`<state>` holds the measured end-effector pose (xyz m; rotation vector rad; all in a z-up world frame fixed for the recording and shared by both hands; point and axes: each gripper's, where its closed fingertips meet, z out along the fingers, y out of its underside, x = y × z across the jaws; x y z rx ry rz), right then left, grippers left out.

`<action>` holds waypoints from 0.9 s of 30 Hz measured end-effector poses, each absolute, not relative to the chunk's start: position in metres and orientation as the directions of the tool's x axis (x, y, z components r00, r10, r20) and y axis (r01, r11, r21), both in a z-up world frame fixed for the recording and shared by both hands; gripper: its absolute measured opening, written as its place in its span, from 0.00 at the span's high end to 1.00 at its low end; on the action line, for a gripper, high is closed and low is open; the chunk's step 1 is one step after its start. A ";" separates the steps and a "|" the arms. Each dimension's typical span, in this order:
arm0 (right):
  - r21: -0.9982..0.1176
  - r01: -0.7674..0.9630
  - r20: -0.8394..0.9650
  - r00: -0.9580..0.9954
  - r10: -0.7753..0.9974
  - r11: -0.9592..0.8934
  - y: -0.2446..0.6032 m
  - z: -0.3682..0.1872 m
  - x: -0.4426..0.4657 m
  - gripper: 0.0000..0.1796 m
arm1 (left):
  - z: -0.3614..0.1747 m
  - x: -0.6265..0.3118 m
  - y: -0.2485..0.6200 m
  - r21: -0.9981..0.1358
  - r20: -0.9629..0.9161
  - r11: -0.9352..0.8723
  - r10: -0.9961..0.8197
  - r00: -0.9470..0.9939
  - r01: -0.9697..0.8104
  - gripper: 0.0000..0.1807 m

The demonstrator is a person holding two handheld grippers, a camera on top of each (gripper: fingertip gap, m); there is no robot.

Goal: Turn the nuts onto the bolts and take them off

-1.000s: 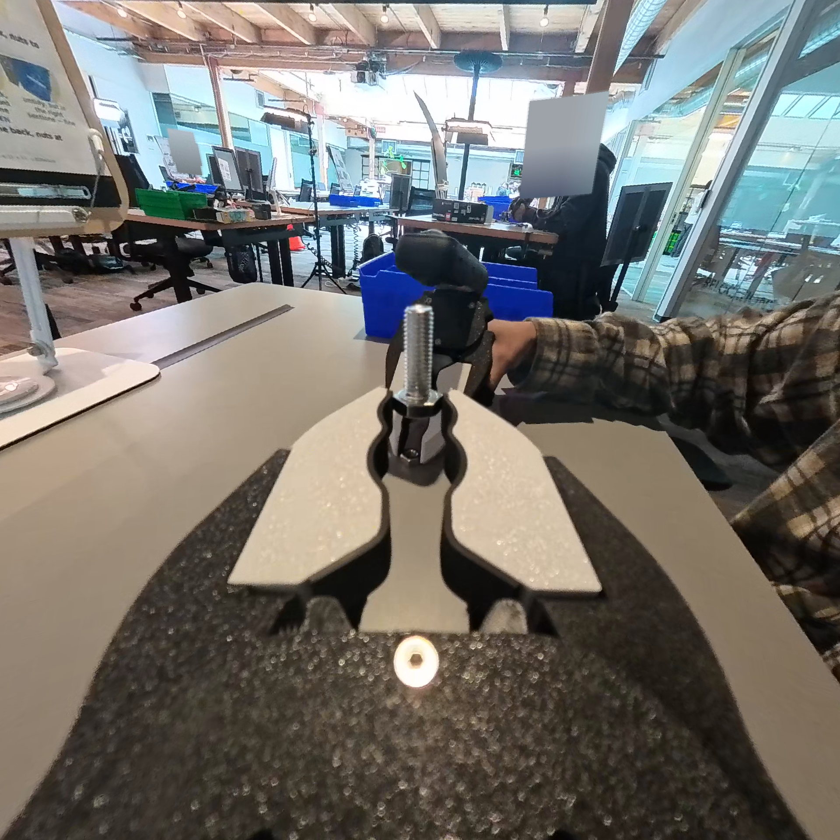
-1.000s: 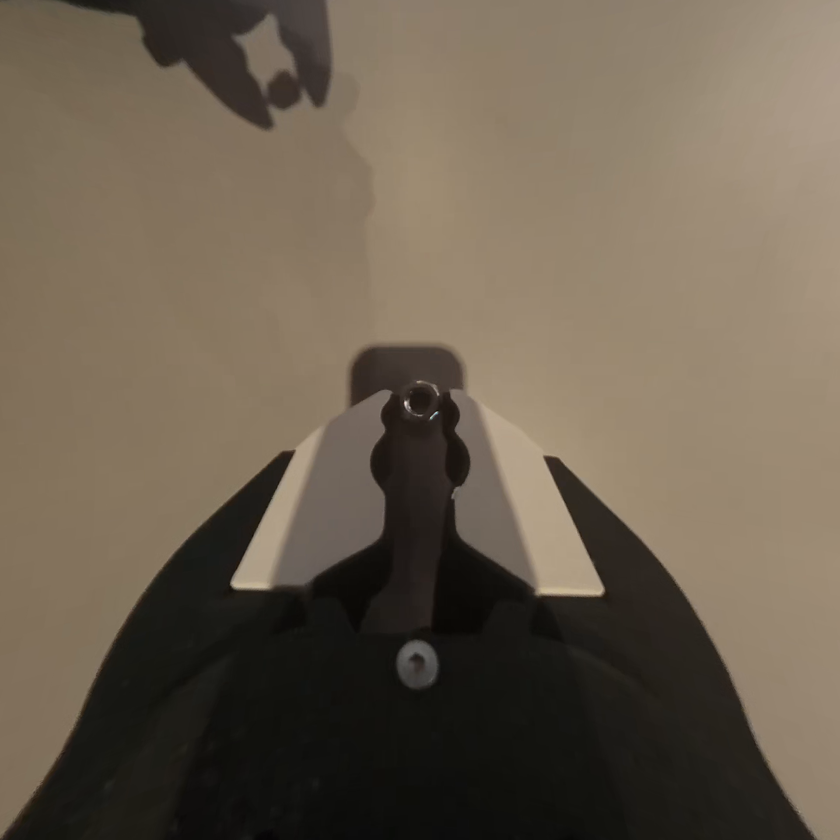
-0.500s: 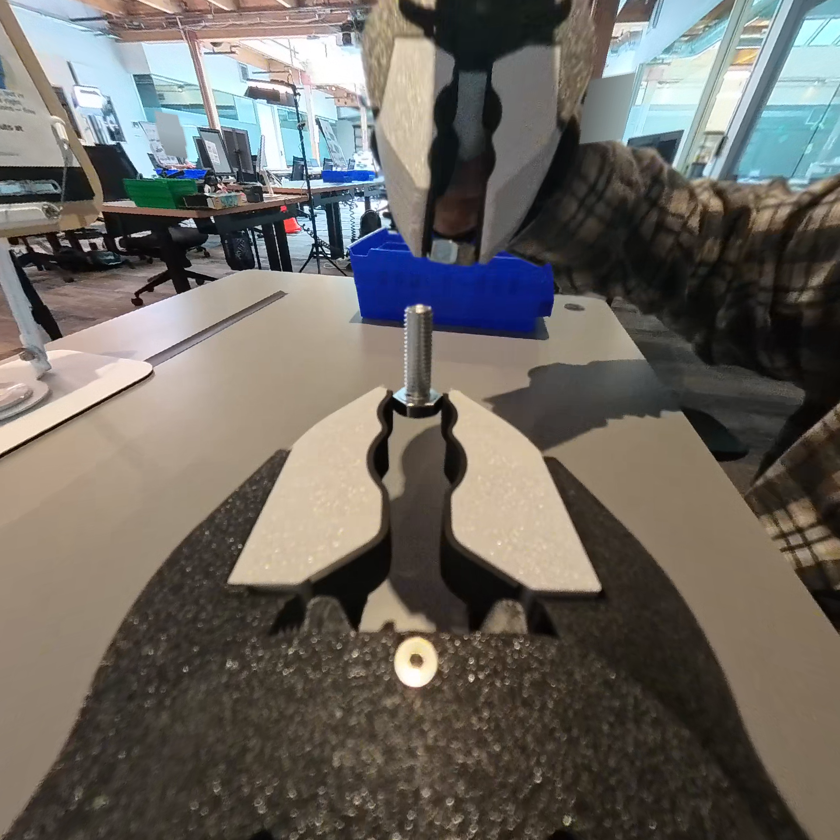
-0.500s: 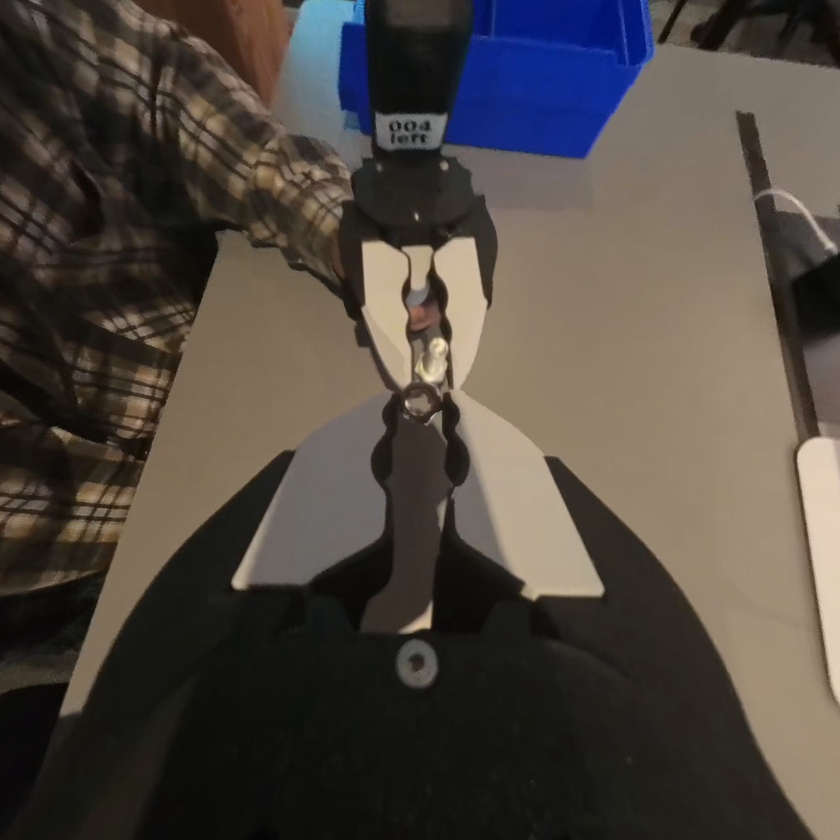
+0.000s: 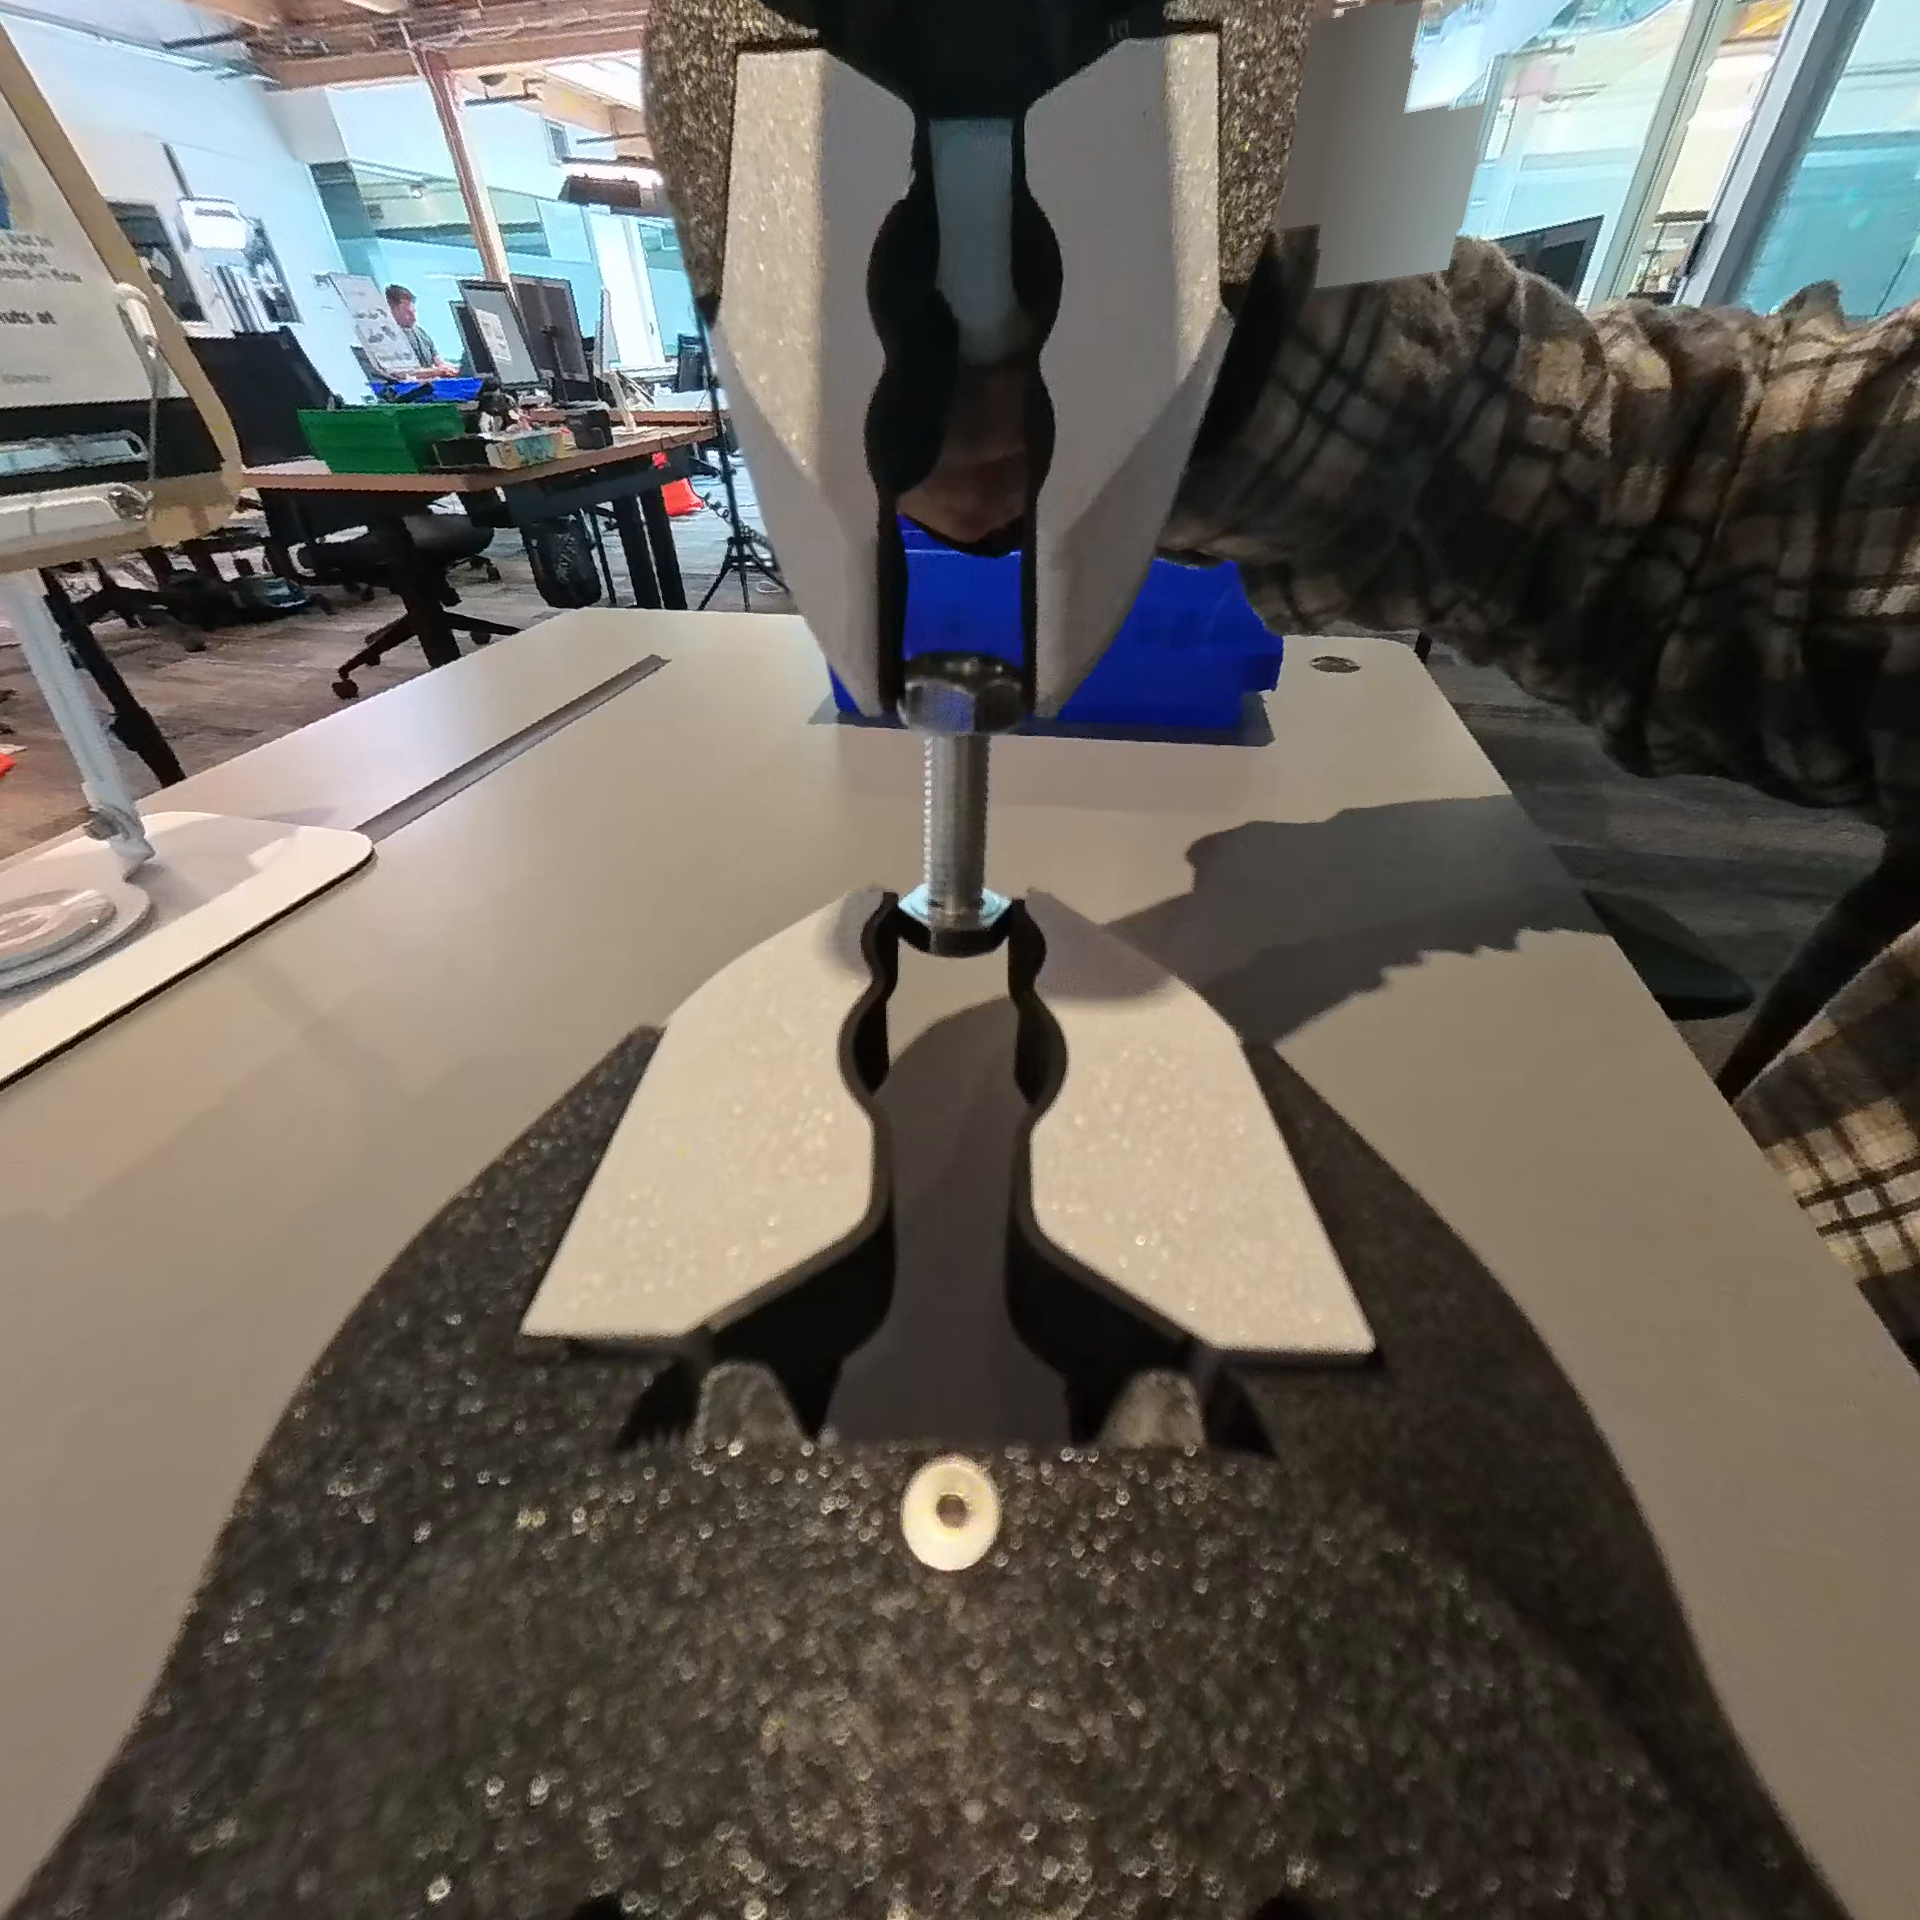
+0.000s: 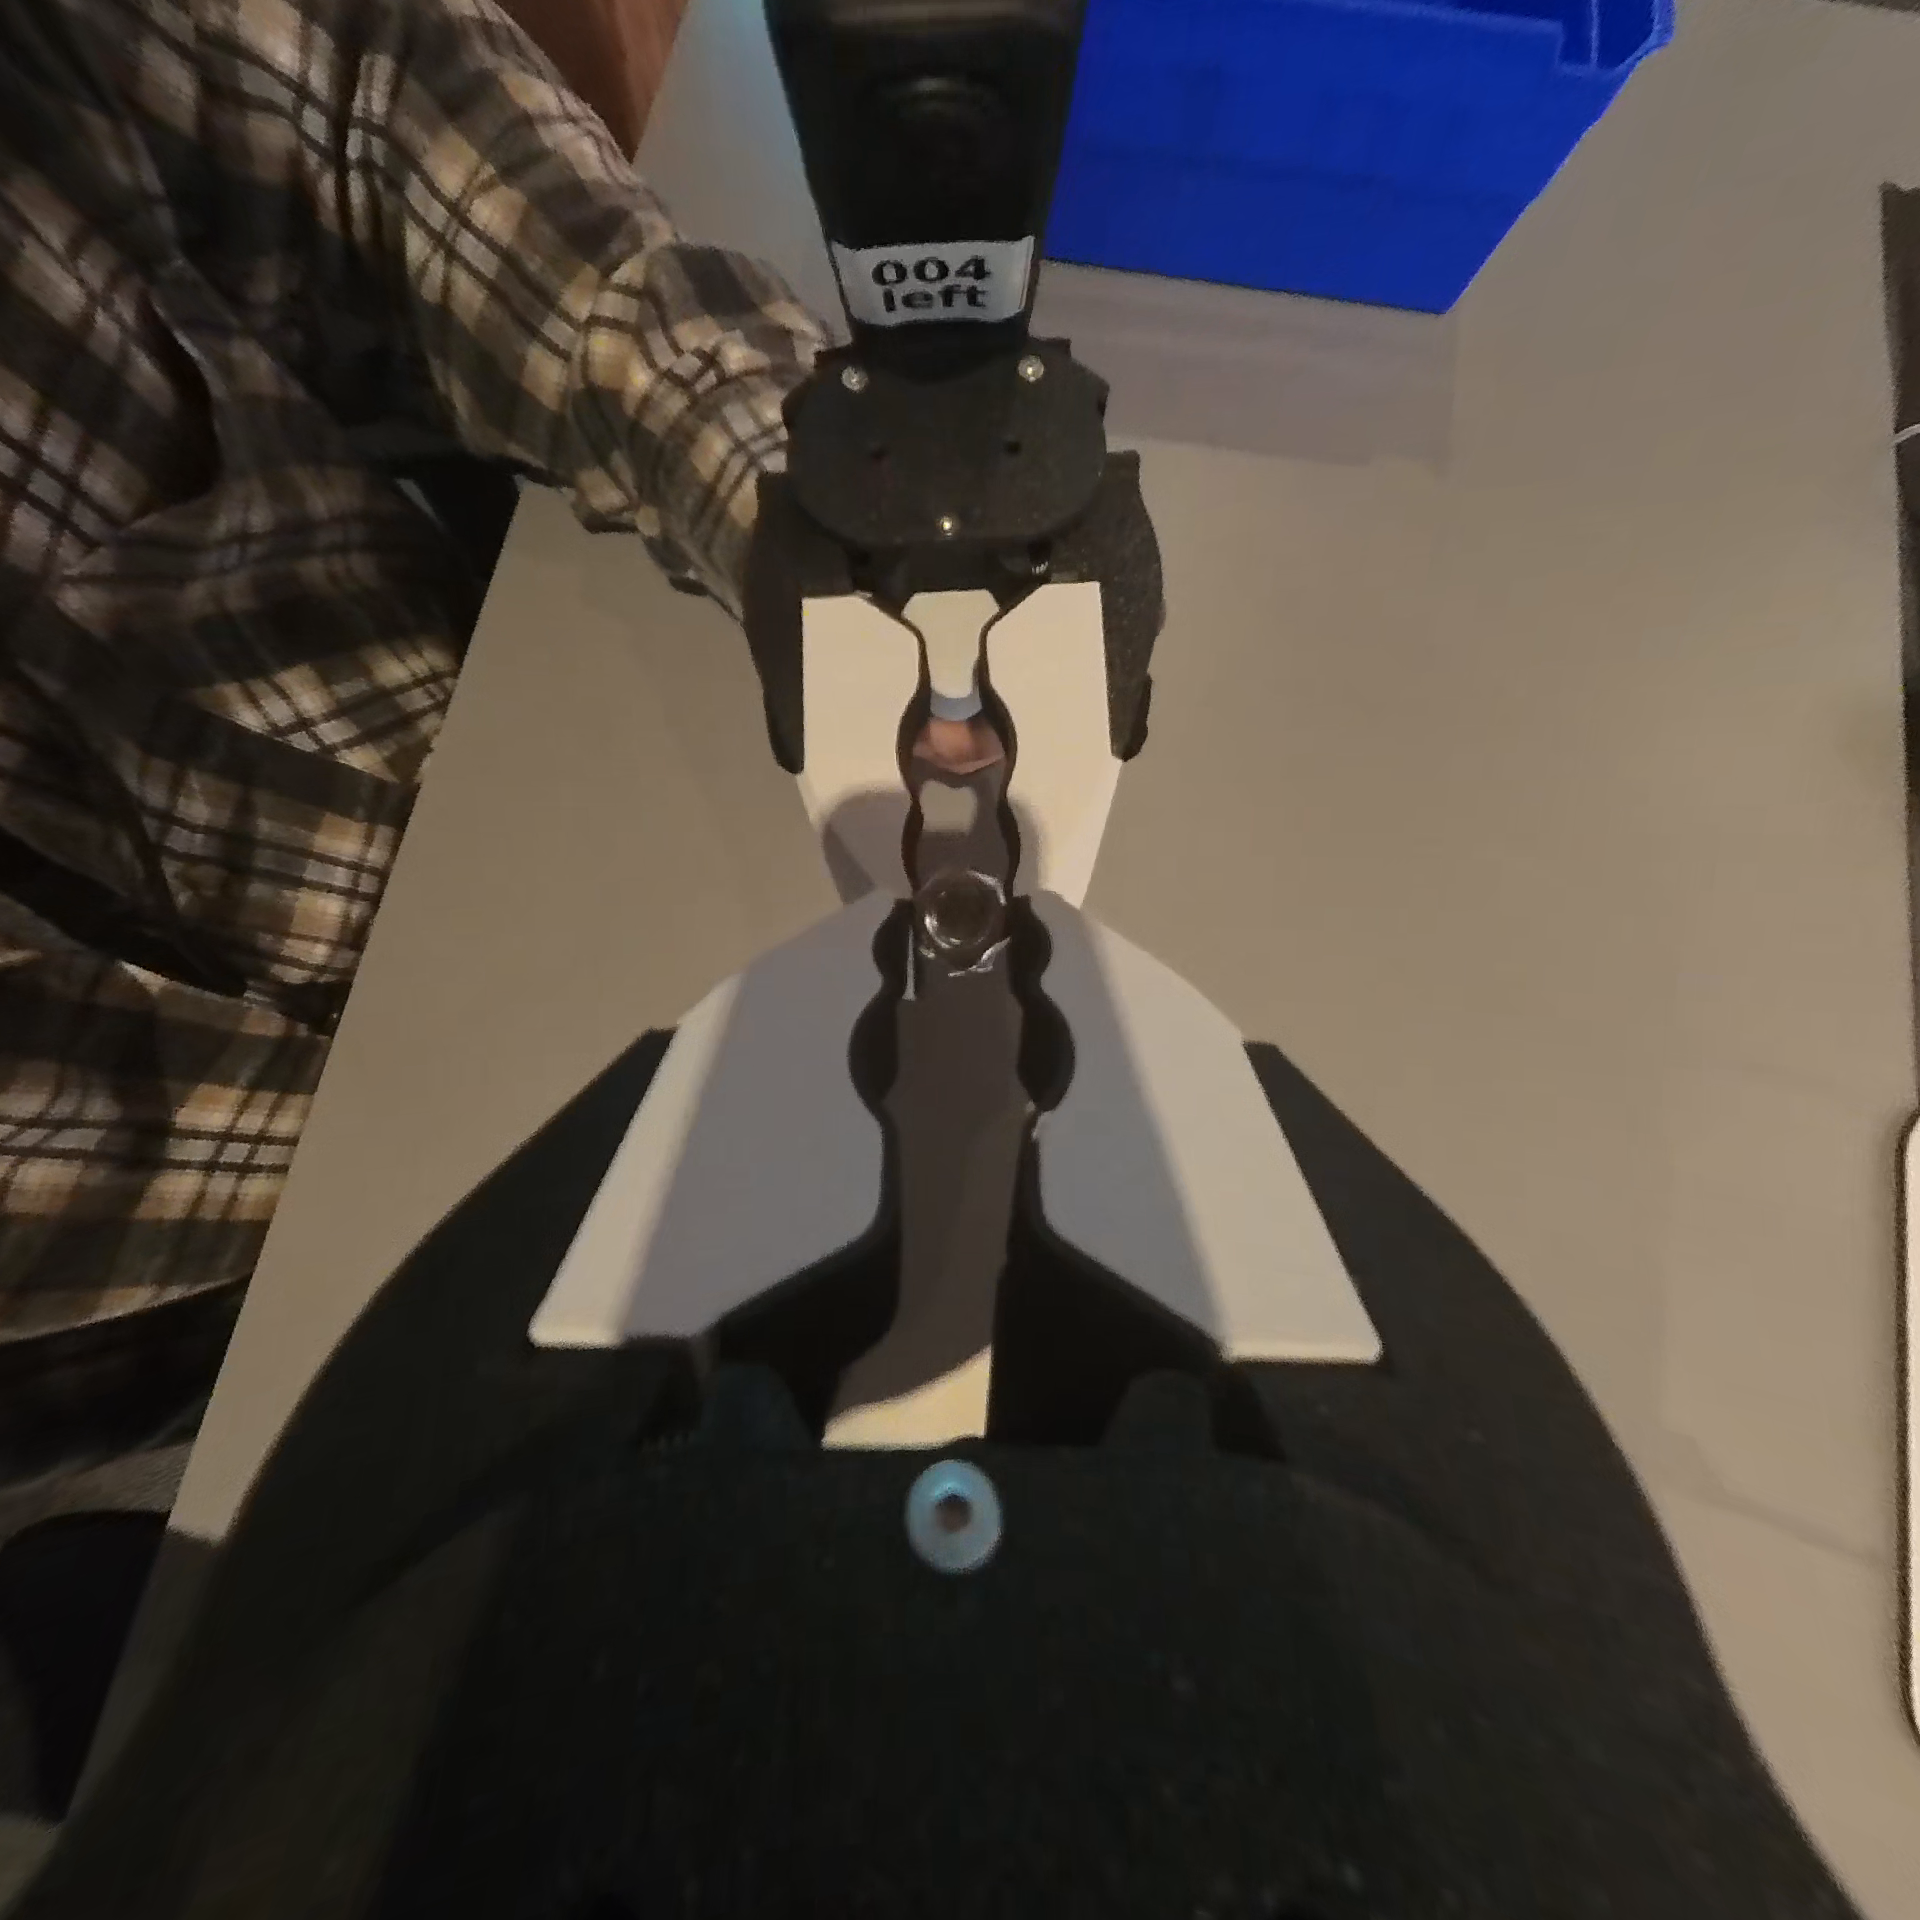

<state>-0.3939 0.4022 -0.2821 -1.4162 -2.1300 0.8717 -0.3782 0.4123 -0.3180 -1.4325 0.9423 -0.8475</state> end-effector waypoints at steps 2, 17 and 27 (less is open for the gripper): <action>-0.710 0.650 0.006 -0.381 0.925 0.272 0.402 -0.283 -0.394 0.90 | -0.319 -0.378 0.413 -0.997 -0.019 -0.014 -0.909 0.417 -0.076 0.89; -0.625 0.734 -0.003 -0.341 0.940 0.265 0.407 -0.298 -0.388 0.90 | -0.335 -0.376 0.419 -0.977 -0.059 -0.046 -0.879 0.473 -0.208 0.90; -0.644 0.720 0.007 -0.333 0.943 0.260 0.410 -0.300 -0.389 0.90 | -0.338 -0.375 0.420 -0.977 -0.011 -0.088 -0.889 0.458 -0.194 0.89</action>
